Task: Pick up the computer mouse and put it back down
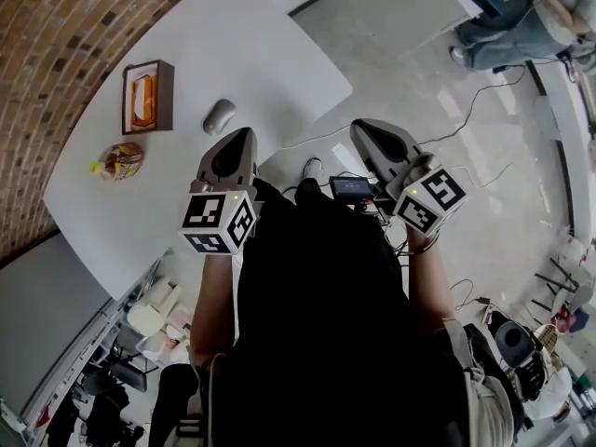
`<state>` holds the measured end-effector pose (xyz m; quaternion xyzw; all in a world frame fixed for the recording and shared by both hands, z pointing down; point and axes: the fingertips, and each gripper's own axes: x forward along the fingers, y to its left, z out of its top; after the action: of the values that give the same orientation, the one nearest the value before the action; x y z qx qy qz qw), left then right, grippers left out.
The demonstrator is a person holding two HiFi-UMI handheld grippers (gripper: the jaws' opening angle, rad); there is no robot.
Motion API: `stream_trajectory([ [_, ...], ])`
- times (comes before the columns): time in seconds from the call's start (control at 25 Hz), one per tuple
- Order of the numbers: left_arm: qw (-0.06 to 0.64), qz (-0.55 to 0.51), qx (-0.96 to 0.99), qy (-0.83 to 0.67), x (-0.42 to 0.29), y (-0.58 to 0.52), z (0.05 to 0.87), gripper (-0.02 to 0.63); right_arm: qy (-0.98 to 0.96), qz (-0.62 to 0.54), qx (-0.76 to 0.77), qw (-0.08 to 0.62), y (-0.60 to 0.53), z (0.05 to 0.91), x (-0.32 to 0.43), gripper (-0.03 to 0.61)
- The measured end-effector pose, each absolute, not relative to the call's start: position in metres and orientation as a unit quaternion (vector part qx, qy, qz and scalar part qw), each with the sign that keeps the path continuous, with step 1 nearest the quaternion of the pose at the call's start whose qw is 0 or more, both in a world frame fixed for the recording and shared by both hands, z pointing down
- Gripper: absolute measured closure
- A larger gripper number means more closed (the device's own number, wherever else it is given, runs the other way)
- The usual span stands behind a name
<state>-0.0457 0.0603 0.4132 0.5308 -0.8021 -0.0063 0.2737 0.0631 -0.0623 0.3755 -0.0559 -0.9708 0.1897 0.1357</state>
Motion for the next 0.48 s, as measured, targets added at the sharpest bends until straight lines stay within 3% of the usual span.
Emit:
stream_trajectory([
  [0.48, 0.26, -0.001, 0.547, -0.796, -0.02, 0.05, 0.406, 0.598, -0.975, 0.15, -0.081, 0.14, -0.062, 0.373, 0.073, 0.561],
])
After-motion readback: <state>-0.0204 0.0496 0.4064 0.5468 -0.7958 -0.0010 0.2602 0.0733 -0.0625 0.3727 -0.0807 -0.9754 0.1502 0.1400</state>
